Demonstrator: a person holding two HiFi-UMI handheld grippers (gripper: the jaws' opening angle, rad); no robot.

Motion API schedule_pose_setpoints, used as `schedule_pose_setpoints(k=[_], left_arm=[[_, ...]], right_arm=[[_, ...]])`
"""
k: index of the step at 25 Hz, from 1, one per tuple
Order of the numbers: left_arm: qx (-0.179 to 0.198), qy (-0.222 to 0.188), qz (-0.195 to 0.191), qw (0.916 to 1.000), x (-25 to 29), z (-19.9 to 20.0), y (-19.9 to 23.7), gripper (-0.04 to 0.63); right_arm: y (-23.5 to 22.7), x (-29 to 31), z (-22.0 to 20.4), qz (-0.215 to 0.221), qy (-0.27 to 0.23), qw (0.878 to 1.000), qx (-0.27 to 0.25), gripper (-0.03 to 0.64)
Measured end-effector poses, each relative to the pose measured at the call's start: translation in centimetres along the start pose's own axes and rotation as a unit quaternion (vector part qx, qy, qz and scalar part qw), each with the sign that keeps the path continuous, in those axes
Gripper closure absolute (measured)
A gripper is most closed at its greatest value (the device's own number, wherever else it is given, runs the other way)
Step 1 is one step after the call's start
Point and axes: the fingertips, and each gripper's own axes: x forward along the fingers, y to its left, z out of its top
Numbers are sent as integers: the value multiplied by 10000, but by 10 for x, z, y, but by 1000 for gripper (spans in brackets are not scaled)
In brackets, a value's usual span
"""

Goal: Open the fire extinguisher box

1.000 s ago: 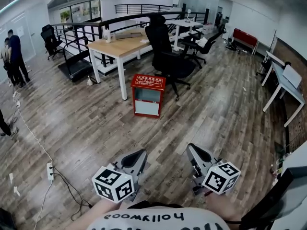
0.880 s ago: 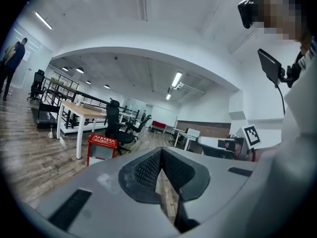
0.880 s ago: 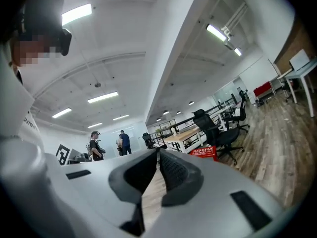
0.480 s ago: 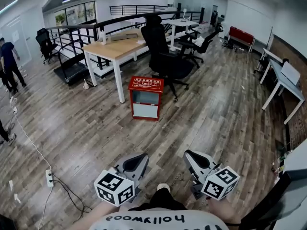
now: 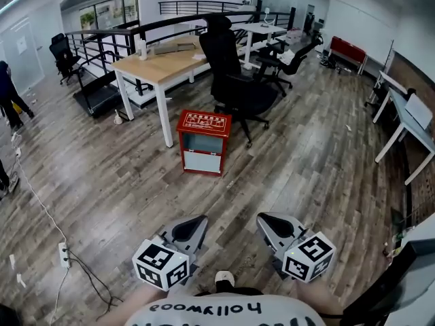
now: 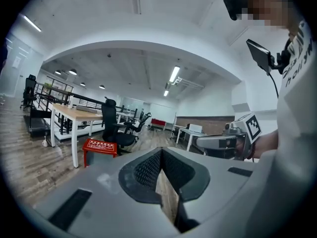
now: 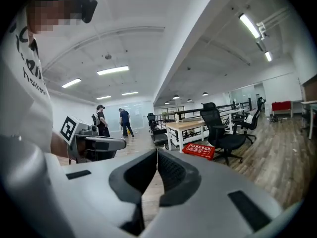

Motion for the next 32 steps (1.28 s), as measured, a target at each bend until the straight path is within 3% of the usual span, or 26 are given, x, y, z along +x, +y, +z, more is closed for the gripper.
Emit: schedule_pose_setpoints(k=[7, 12, 16, 22, 27, 32], left_arm=[[89, 177, 185, 9996, 57, 7, 28, 589], [163, 91, 462, 9988, 81, 12, 50, 589], [9, 111, 576, 9983, 91, 8, 65, 589], [-24, 243, 602, 9979, 113, 7, 83, 589], [-18, 343, 411, 9986, 142, 14, 103, 589], [373, 466, 348, 9976, 171, 28, 139, 588]], right_arm=[[-61, 35, 12, 210, 212, 9995, -45, 606], [-98, 55, 17, 301, 258, 9992, -54, 606], [-117, 68, 14, 327, 247, 9991, 103, 606], [-134, 88, 9, 398, 353, 9983, 234, 606], [-147, 115, 13, 433, 476, 9979, 71, 606], [-170, 152, 28, 293, 406, 9987, 131, 606]])
